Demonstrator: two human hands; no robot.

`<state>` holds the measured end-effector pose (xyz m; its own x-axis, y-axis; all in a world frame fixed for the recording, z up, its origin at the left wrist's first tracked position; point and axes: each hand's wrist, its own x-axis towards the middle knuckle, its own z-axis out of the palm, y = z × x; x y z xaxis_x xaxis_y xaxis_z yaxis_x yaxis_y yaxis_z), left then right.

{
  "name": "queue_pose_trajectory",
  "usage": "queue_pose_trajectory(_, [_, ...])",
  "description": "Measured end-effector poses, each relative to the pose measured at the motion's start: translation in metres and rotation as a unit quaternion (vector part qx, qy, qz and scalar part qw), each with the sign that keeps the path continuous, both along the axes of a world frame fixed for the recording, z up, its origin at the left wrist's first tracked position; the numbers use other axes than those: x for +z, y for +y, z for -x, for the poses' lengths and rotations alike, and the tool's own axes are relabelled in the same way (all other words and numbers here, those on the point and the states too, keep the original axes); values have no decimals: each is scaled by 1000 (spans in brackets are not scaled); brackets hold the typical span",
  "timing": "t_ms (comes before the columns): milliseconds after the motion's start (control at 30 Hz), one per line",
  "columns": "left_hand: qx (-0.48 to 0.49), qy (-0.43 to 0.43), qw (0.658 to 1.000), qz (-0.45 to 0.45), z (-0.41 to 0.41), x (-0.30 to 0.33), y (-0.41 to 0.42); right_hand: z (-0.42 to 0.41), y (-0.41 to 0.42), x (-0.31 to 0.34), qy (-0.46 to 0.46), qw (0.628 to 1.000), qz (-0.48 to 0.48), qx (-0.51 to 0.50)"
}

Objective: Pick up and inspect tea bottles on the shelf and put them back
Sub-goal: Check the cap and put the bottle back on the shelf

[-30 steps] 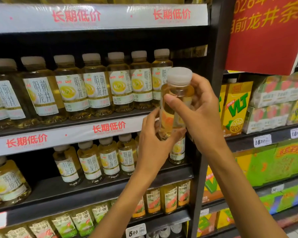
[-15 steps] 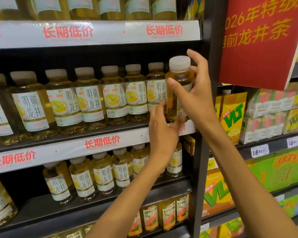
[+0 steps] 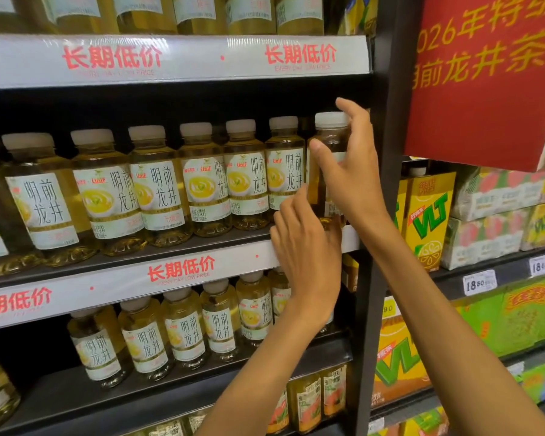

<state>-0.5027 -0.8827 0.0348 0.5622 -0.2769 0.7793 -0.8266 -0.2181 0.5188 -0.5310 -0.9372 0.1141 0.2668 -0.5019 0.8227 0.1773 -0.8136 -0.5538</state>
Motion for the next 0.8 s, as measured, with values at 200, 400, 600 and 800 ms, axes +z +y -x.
queue_pose_trajectory(200, [34, -18, 999, -19, -2, 1, -8, -9, -12, 9, 31, 999, -28, -20])
queue_pose_trajectory(400, [49, -21, 998, -44, -9, 3, -15, -11, -27, 14, 58, 997, -52, 0])
queue_pose_trajectory(600, [53, -27, 997, -51, -13, 2, -16, -19, -29, 13, 43, 997, -54, -23])
queue_pose_trajectory(800, [47, -46, 997, -47, -23, 2, -9, -21, -30, 7, 40, 997, -64, 15])
